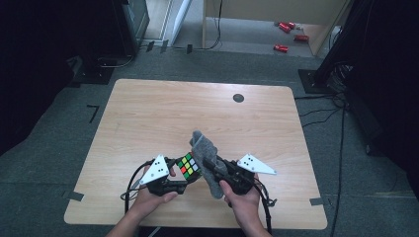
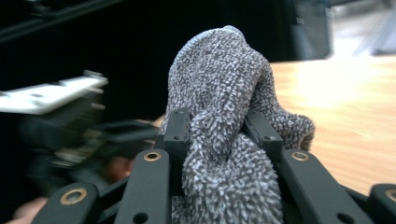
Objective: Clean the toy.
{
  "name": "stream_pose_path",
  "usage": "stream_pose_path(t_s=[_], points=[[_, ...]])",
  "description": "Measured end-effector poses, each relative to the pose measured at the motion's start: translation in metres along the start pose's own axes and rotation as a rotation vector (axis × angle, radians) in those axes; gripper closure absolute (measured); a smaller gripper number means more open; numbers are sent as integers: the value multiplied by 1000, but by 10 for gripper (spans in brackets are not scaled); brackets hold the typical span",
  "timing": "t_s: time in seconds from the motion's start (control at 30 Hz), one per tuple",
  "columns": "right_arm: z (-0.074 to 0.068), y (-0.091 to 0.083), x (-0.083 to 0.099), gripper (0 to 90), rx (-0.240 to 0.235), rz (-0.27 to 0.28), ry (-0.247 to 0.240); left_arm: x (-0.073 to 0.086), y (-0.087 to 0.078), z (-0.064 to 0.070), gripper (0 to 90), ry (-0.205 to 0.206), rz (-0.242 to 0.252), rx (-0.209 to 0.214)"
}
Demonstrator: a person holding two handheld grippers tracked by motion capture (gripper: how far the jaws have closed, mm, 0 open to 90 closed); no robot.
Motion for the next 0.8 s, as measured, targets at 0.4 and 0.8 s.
stream_pose_path(t_s=[0.4,0.8], points=[[10,11,27,680,-101,-86,116,-9,-9,-17,344,-231,115,44],[12,7,13,669,-137,-6,-18,-3,-11,-31,344,-312,80,45]])
Point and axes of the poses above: each handheld gripper's, and its own axes: y roughly forward along the jaws, x roughly out of its underside, z roughly to its right, the point moved 6 cm from there along y, roughly forward along the jaws, and after that the axes turned 5 degrees about z, right-handed, at the moved point
